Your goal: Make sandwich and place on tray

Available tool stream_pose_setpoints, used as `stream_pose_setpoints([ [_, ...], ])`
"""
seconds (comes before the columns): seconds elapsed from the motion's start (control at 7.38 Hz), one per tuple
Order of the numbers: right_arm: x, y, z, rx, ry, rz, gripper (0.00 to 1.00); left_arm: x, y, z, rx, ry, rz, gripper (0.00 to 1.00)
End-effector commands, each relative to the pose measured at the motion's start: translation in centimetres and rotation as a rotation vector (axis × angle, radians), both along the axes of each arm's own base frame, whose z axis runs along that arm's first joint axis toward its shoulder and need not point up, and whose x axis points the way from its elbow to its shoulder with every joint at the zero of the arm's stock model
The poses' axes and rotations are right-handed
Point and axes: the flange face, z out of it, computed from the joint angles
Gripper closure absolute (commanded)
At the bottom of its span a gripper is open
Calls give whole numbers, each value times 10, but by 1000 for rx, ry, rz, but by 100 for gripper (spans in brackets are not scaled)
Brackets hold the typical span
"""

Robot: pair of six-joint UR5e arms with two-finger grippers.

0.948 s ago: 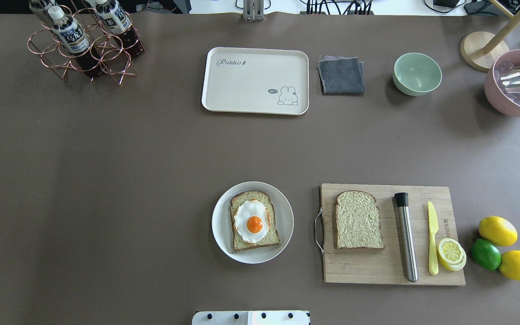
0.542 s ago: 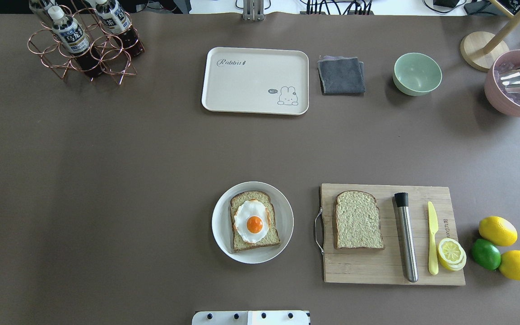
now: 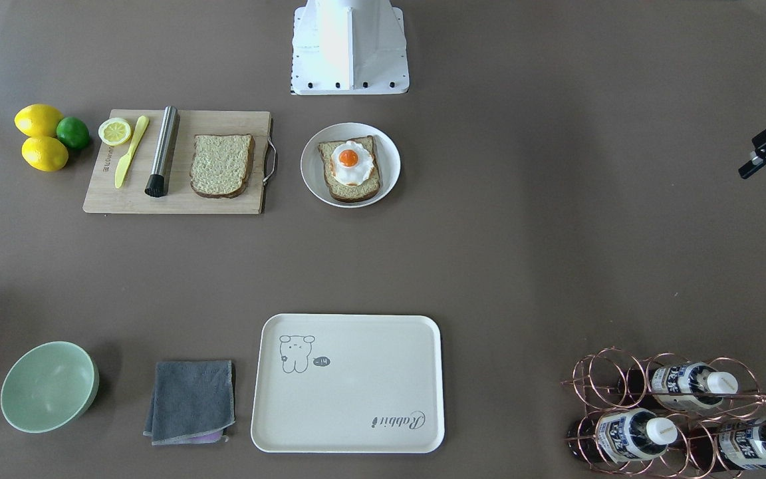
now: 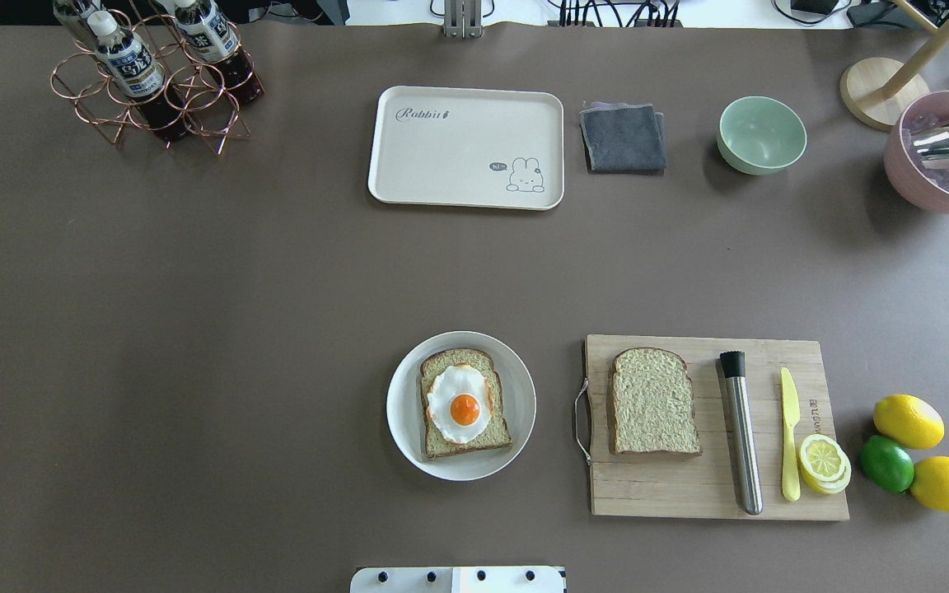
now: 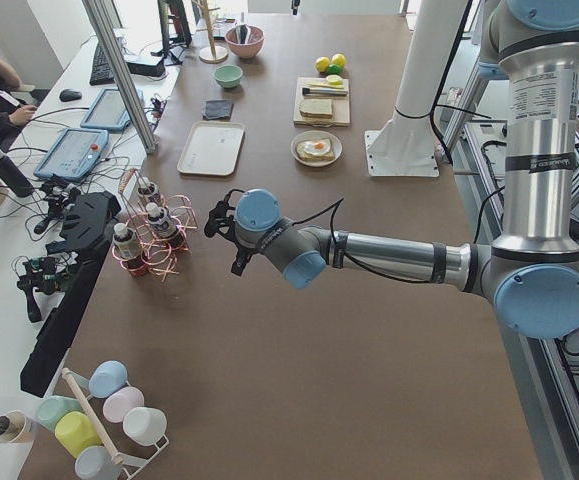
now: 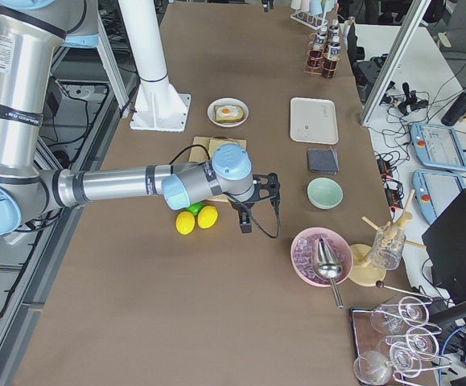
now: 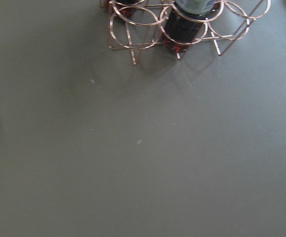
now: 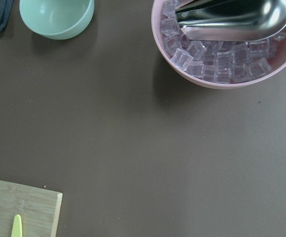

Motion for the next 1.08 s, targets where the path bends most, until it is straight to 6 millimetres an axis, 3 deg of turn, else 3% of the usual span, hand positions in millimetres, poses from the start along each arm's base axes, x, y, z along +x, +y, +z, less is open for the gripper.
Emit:
stream_pose_setpoints([
  [0.0, -61, 1, -52, -81, -69, 31, 1, 85, -17, -65, -98, 97, 2, 1],
  [0.14, -100, 1, -64, -109, -75, 58, 2, 113, -15, -72, -101, 96, -16, 1],
  [0.41, -189, -6, -102, -167, -88, 115, 2, 149, -12, -93, -119, 130, -13, 1],
  [0.81, -297, 8, -151, -193, -114, 150, 3, 184, -7, -122, -141, 170, -21, 1],
  [0.95, -321, 21, -154, -191, -107, 154, 4, 186, -8, -125, -137, 174, -21, 1],
])
